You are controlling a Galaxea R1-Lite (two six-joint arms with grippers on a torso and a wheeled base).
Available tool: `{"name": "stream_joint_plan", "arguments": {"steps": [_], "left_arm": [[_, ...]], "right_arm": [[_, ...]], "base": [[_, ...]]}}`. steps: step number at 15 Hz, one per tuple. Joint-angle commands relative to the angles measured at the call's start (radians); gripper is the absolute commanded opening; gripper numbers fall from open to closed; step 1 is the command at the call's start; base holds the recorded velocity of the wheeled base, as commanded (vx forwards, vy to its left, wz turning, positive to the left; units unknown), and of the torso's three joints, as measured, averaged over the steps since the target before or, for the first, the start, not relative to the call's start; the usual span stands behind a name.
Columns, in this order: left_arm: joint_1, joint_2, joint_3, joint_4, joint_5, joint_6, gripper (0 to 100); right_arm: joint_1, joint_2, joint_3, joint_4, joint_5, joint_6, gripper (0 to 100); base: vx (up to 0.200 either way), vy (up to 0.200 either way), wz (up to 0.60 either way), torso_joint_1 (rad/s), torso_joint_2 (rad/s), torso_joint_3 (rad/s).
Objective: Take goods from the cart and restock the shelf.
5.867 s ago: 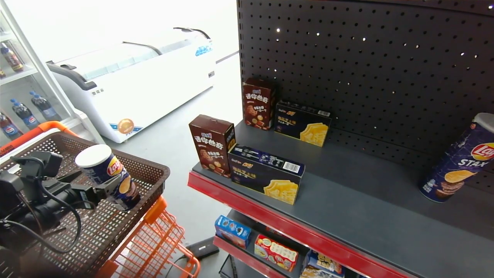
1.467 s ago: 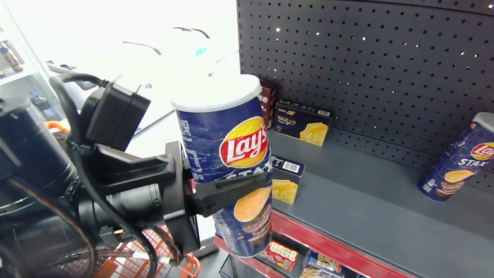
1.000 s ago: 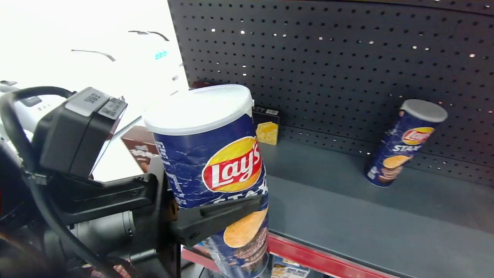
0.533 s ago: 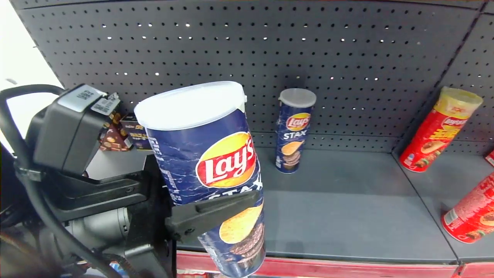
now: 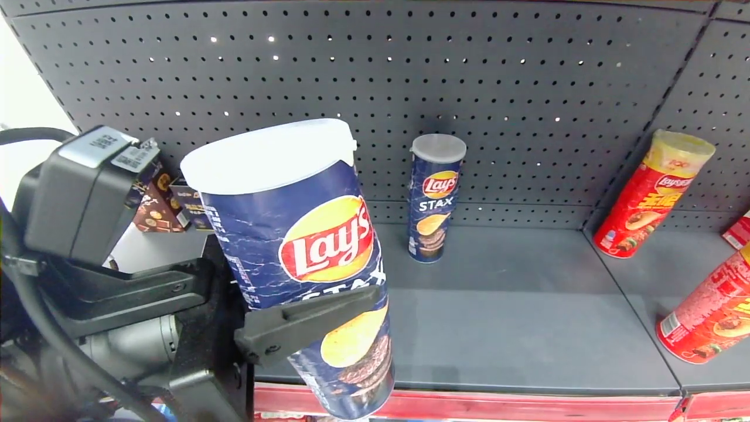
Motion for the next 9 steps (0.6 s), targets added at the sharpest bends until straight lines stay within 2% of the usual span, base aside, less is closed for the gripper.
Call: {"name": "stream_joint_plan", "arguments": {"steps": [1, 6, 8, 9], "left_arm": [[0.003, -0.007, 0.013, -0.001, 0.0, 0.0, 0], [0.072, -0.015, 0.014, -0.001, -0.002, -0.002, 0], [0.102, -0.026, 0.016, -0.002, -0.003, -0.025, 0], [0.11, -0.033, 0.019, -0.002, -0.003, -0.026, 0]], "right_arm": [[0.001, 0.0, 0.0, 0.0, 0.0, 0.0, 100], [0.001, 0.001, 0.0, 0.0, 0.002, -0.002, 100], [0.002, 0.001, 0.0, 0.002, 0.003, -0.003, 100], [0.004, 0.0, -0.002, 0.0, 0.005, -0.003, 100]], "base": [[0.0, 0.0, -0.6, 0.002, 0.0, 0.002], [0.0, 0.0, 0.0, 0.0, 0.0, 0.0], [0.0, 0.0, 0.0, 0.0, 0.0, 0.0], [0.0, 0.0, 0.0, 0.0, 0.0, 0.0]]}}
